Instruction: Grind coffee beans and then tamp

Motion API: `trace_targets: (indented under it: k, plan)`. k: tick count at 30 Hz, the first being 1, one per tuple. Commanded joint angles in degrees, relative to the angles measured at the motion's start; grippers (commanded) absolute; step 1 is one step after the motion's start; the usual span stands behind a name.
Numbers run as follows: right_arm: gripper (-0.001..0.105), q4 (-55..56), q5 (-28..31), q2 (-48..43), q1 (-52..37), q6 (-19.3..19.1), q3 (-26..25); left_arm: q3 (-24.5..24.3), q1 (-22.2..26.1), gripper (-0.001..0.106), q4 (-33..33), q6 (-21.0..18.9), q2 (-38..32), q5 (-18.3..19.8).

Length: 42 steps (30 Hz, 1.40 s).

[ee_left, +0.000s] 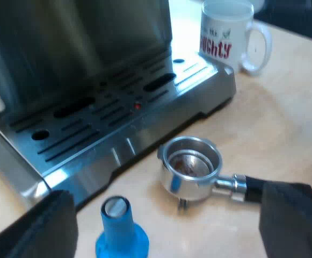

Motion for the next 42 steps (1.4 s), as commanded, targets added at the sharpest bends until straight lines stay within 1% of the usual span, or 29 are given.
trace_targets:
  k: [1,6,8,9,14,18,20,24,33,34,35,36,39,42]
  plan:
    - [0.067,-5.31,0.66,-0.03,0.21,-0.25,3.57,1.39,-0.25,0.073,-3.16,-0.07,0.71,-0.56]
    - [0.067,-12.16,0.66,-0.03,0.21,-0.25,7.56,2.39,-0.25,0.073,-6.71,-0.07,3.77,-1.07]
    - [0.067,-14.42,0.66,-0.03,0.21,-0.25,9.49,3.35,-0.25,0.073,-8.78,-0.07,6.36,-1.06]
    - [0.067,-14.66,0.66,-0.03,0.21,-0.25,9.87,3.55,-0.25,0.073,-9.18,-0.07,6.84,-1.06]
    - [0.067,-16.77,2.34,-0.03,0.21,-0.25,11.92,4.62,-0.25,0.073,-14.24,-0.07,13.51,-1.06]
    - [0.067,-17.11,3.21,-0.03,0.21,-0.25,12.75,5.91,-0.25,0.073,-17.98,-0.07,17.66,-1.06]
    - [0.067,-17.11,3.18,-0.03,0.21,-0.25,13.04,7.51,-0.25,0.073,-21.87,-0.07,20.44,-1.06]
    - [0.067,-17.11,3.18,-0.03,0.21,-0.25,13.02,9.16,-0.25,0.073,-28.12,-0.07,24.11,-1.06]
    - [0.067,-17.11,3.18,-0.03,0.21,-0.25,13.02,9.17,-0.25,0.073,-30.25,-0.07,26.80,-1.06]
    - [0.067,-17.11,3.18,-0.03,0.21,-0.25,13.02,9.17,-0.25,0.073,-33.00,-0.07,30.62,-1.33]
    - [0.067,-17.11,3.18,-0.03,0.21,-0.25,13.02,9.17,-0.25,0.073,-38.30,-0.07,37.49,-1.40]
    - [0.067,-17.39,3.18,-0.03,0.21,-0.25,13.02,9.17,-0.25,0.073,-40.71,-0.07,40.53,-1.40]
    - [0.067,-17.92,3.18,-0.03,0.21,-0.25,13.02,9.17,-0.25,0.073,-45.52,-0.07,46.52,-1.40]
    - [0.067,-17.93,3.18,-0.03,0.21,-0.25,13.02,9.17,-0.25,0.073,-49.31,-0.07,50.54,-2.18]
